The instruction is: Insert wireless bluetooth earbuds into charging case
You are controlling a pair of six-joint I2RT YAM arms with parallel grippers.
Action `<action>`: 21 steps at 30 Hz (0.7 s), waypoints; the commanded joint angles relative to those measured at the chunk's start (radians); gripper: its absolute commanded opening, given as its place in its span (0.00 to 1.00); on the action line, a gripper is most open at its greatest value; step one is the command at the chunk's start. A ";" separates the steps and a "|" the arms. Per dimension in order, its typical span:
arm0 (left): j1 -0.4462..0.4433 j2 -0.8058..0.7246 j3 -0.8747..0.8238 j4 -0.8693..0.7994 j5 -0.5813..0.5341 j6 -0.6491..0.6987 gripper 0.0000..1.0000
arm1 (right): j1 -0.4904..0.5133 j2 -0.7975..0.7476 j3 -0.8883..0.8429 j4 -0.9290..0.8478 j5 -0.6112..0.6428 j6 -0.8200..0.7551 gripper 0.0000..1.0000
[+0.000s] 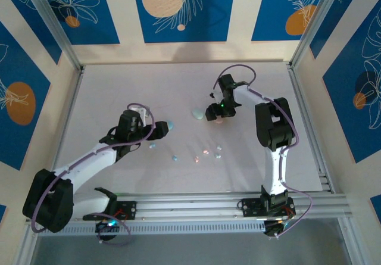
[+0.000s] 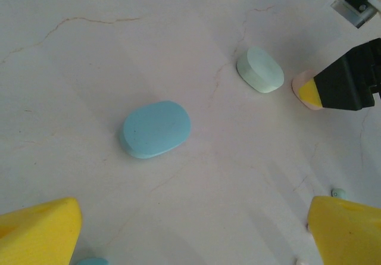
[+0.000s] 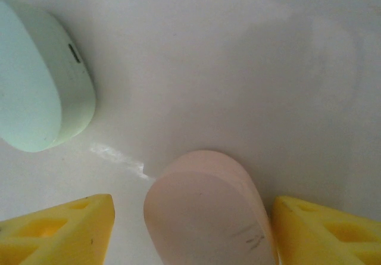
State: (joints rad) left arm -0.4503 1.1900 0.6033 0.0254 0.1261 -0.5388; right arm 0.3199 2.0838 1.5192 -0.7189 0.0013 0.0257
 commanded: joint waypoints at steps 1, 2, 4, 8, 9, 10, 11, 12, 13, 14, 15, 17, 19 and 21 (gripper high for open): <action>-0.011 -0.017 0.036 -0.018 0.006 0.028 0.97 | 0.029 -0.016 0.004 -0.044 0.036 -0.015 0.71; -0.011 -0.015 0.037 -0.016 0.012 0.029 0.97 | 0.035 -0.019 -0.001 -0.042 0.056 -0.014 0.71; -0.011 -0.014 0.038 -0.012 0.022 0.030 0.97 | 0.041 -0.022 -0.009 -0.034 0.078 -0.011 0.68; -0.011 -0.003 0.047 -0.008 0.041 0.030 0.96 | 0.044 -0.021 -0.020 -0.009 0.119 0.000 0.65; -0.011 0.000 0.049 -0.008 0.043 0.030 0.96 | 0.044 -0.021 -0.022 -0.003 0.121 0.002 0.64; -0.012 0.003 0.051 -0.006 0.045 0.030 0.96 | 0.044 -0.020 -0.025 0.003 0.121 0.000 0.64; -0.011 0.007 0.052 -0.004 0.047 0.028 0.96 | 0.044 -0.021 -0.027 0.009 0.126 -0.001 0.64; -0.011 0.011 0.053 -0.002 0.050 0.028 0.96 | 0.044 -0.019 -0.029 0.015 0.128 -0.002 0.63; -0.011 0.015 0.055 0.000 0.054 0.027 0.96 | 0.044 -0.016 -0.030 0.019 0.130 -0.007 0.61; -0.011 0.019 0.056 0.001 0.059 0.027 0.96 | 0.044 -0.012 -0.031 0.021 0.132 -0.010 0.61; -0.011 0.022 0.056 0.003 0.061 0.027 0.95 | 0.044 -0.009 -0.031 0.021 0.132 -0.013 0.61; -0.011 0.028 0.058 0.004 0.064 0.024 0.95 | 0.044 -0.001 -0.029 0.021 0.129 -0.016 0.57; -0.011 0.034 0.059 0.011 0.066 0.019 0.95 | 0.042 0.000 -0.037 0.034 0.134 -0.017 0.56; -0.011 0.041 0.067 0.009 0.075 0.017 0.95 | 0.041 0.001 -0.040 0.044 0.137 -0.017 0.54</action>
State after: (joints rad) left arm -0.4522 1.2201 0.6353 0.0208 0.1722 -0.5392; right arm 0.3607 2.0834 1.5051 -0.7048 0.1242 0.0254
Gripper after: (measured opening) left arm 0.950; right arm 0.544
